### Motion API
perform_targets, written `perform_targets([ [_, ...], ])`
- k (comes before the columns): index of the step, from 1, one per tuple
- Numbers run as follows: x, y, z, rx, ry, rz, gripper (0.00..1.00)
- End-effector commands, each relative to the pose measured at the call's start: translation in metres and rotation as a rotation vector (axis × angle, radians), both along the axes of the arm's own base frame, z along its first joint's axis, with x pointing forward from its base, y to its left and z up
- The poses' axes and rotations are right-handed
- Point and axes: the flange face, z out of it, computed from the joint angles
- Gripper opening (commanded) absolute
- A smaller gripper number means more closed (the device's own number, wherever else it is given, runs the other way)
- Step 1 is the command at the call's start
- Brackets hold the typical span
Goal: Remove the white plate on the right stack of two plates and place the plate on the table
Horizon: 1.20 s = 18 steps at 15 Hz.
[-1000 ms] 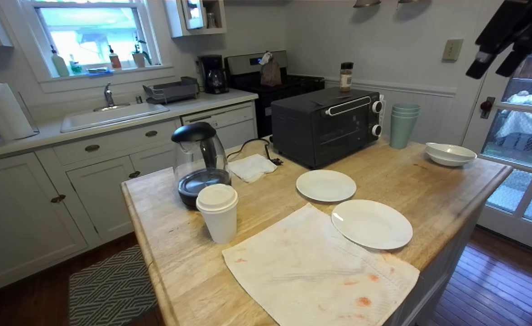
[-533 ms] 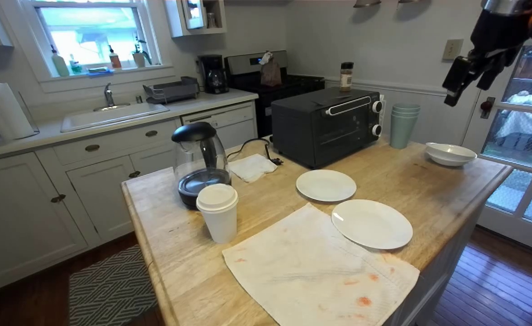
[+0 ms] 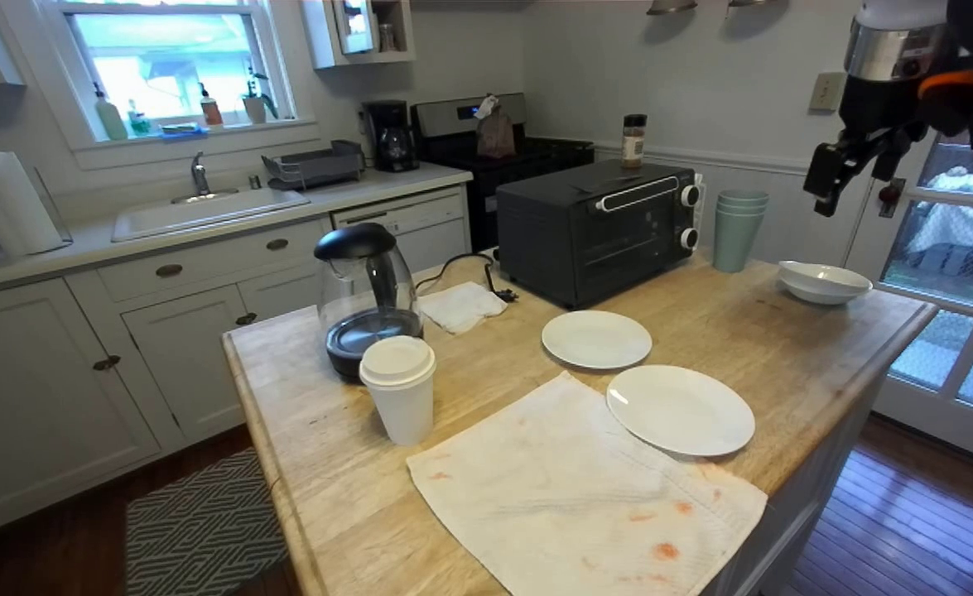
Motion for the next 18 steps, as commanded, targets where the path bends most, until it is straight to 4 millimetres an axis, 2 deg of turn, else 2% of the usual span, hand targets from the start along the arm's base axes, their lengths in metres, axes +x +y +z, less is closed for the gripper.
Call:
perform_targets([
  [1, 0.000, 0.002, 0.002, -0.001, -0.003, 0.004, 1.00],
  [2, 0.000, 0.002, 0.003, -0.002, -0.005, 0.005, 1.00],
  [3, 0.006, -0.005, -0.005, -0.005, 0.026, -0.012, 1.00],
  [12, 0.046, -0.082, -0.076, 0.055, 0.106, -0.069, 1.00],
  [18, 0.074, -0.109, -0.122, 0.149, 0.173, -0.027, 1.00],
])
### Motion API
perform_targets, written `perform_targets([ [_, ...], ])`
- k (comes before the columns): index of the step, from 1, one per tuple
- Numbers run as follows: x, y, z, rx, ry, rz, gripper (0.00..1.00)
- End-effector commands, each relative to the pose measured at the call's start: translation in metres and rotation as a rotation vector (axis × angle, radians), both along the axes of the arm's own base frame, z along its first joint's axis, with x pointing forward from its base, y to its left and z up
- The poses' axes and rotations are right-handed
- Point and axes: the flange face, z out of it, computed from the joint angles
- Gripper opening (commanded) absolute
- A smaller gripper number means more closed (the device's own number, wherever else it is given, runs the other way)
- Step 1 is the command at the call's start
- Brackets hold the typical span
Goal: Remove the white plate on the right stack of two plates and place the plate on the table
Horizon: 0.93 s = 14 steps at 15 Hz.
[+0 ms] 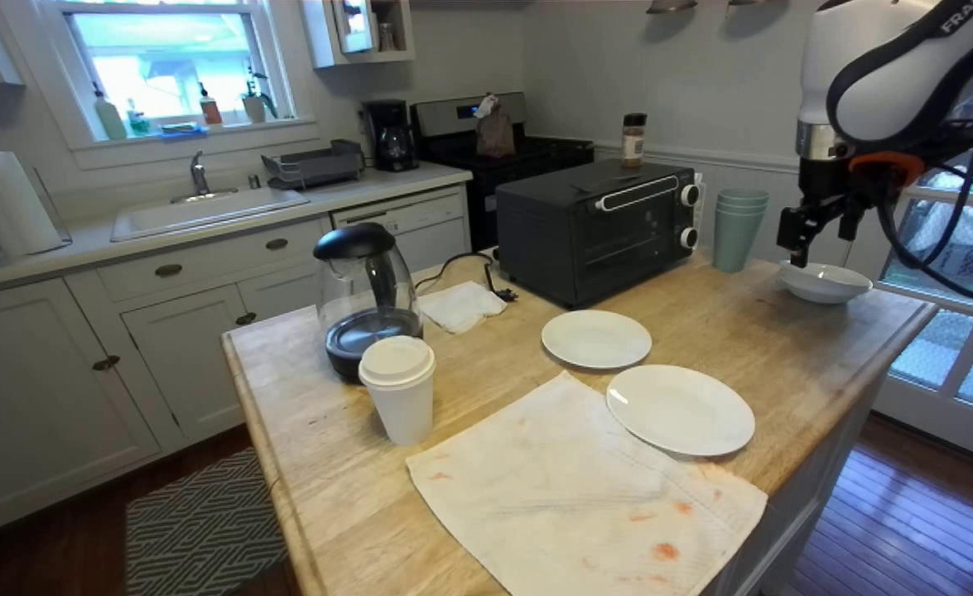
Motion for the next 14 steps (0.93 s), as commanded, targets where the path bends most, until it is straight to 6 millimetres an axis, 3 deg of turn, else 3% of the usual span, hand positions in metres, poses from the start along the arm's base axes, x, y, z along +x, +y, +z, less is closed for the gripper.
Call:
perform_targets([
  [1, 0.025, -0.016, -0.025, 0.037, 0.037, 0.037, 1.00],
  [9, 0.041, -0.050, -0.052, -0.030, 0.100, 0.057, 1.00],
  [14, 0.043, -0.057, -0.064, -0.035, 0.120, 0.035, 1.00],
])
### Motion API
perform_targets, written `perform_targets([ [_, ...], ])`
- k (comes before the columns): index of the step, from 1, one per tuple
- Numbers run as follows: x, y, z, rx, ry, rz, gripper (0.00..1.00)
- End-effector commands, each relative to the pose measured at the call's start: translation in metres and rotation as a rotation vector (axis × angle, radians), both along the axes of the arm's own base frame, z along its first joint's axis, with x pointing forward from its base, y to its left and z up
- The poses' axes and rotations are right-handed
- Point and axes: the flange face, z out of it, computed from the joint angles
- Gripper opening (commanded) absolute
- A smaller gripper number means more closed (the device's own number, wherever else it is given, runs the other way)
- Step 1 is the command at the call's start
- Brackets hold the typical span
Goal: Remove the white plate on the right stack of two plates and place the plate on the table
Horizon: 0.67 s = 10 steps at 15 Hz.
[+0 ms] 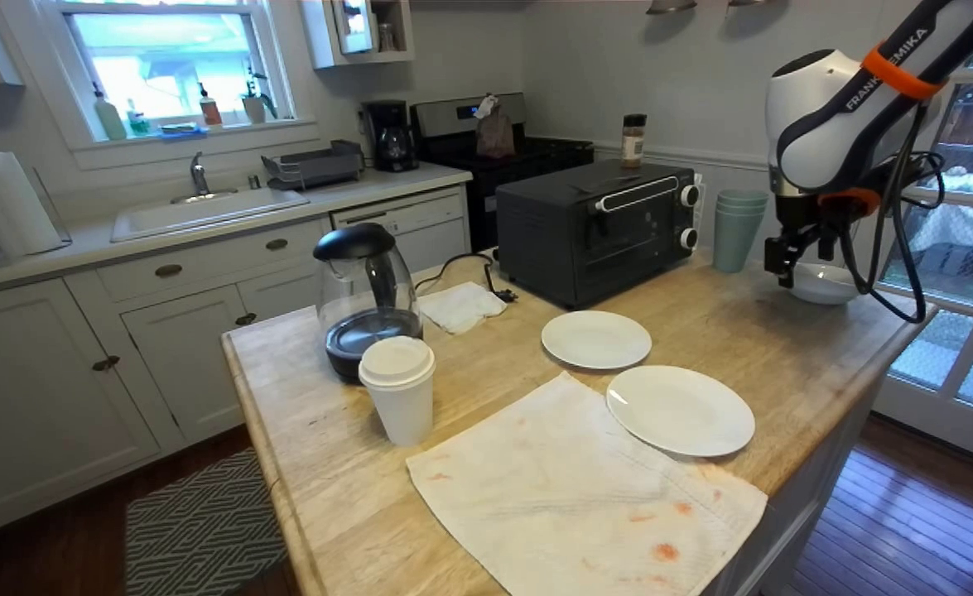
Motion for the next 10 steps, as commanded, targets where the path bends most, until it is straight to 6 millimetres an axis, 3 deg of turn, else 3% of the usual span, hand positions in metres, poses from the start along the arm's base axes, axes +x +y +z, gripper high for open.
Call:
perform_targets([
  [1, 0.0074, -0.0057, -0.0069, -0.017, 0.028, -0.015, 1.00],
  [7, 0.0098, -0.0083, -0.0136, -0.033, 0.028, -0.059, 0.98],
  [9, 0.0104, -0.0083, -0.0143, -0.036, 0.026, -0.070, 0.83],
  [10, 0.0107, -0.0083, -0.0144, -0.037, 0.027, -0.074, 0.70],
])
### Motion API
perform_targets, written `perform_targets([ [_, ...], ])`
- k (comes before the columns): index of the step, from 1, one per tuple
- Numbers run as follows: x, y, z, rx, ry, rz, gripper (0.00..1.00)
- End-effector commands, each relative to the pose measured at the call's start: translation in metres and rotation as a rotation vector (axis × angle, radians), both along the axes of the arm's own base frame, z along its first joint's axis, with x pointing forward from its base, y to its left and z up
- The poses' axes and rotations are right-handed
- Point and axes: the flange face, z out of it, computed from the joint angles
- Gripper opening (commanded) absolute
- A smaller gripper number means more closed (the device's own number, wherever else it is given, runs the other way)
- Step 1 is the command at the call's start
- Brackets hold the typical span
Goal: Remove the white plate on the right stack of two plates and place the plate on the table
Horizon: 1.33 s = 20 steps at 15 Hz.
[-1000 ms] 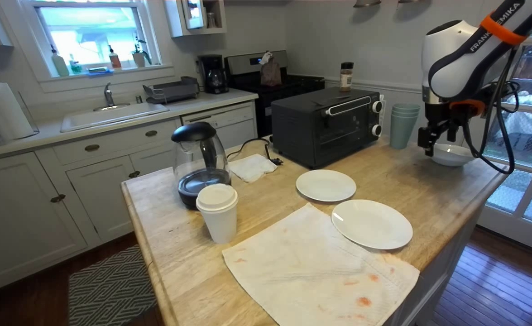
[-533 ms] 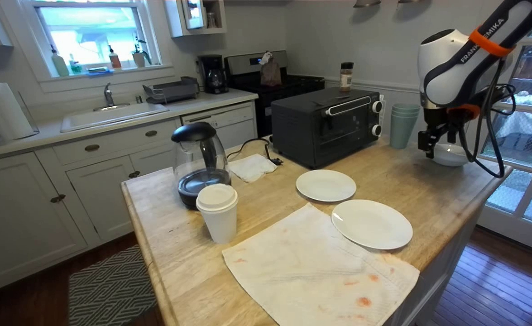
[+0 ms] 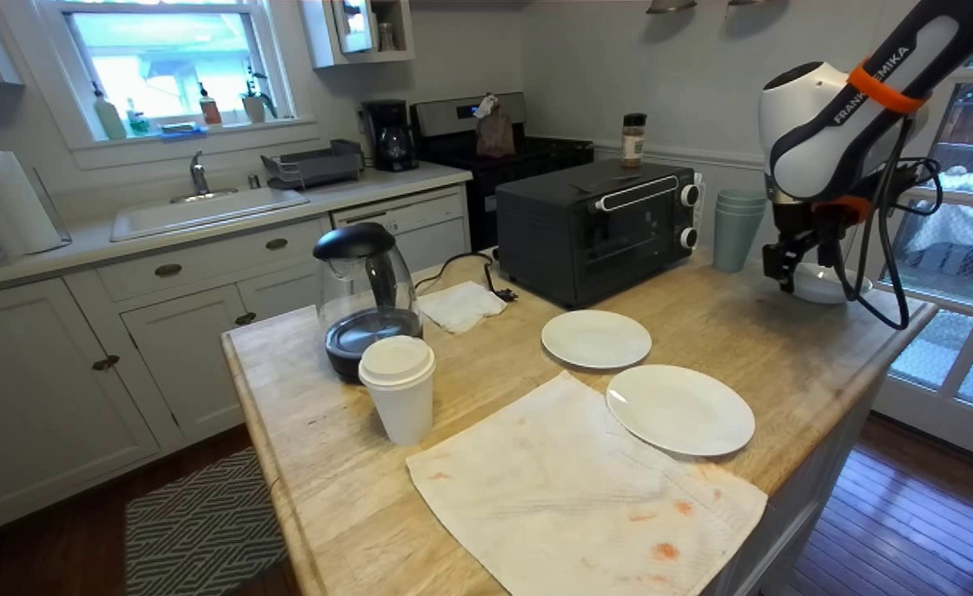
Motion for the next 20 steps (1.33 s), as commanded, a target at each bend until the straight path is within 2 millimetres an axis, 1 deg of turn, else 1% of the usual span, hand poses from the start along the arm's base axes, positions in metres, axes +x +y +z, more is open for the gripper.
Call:
perform_targets([
  [1, 0.0073, -0.0025, -0.0010, -0.019, 0.009, -0.034, 0.64],
  [4, 0.0078, -0.0033, -0.0004, -0.021, 0.005, -0.044, 0.61],
  [5, 0.0081, -0.0034, -0.0002, -0.020, 0.005, -0.046, 0.63],
  [8, 0.0095, -0.0034, 0.0016, -0.022, 0.003, -0.048, 0.66],
  [10, 0.0108, -0.0033, 0.0038, -0.022, 0.003, -0.048, 0.65],
  [15, 0.0128, -0.0016, 0.0051, -0.022, 0.007, -0.048, 0.55],
  [18, 0.0143, 0.0004, 0.0043, -0.023, 0.010, -0.046, 0.54],
  [19, 0.0147, 0.0010, 0.0043, -0.022, 0.012, -0.046, 0.52],
  [20, 0.0153, 0.0017, 0.0043, -0.022, 0.012, -0.046, 0.47],
])
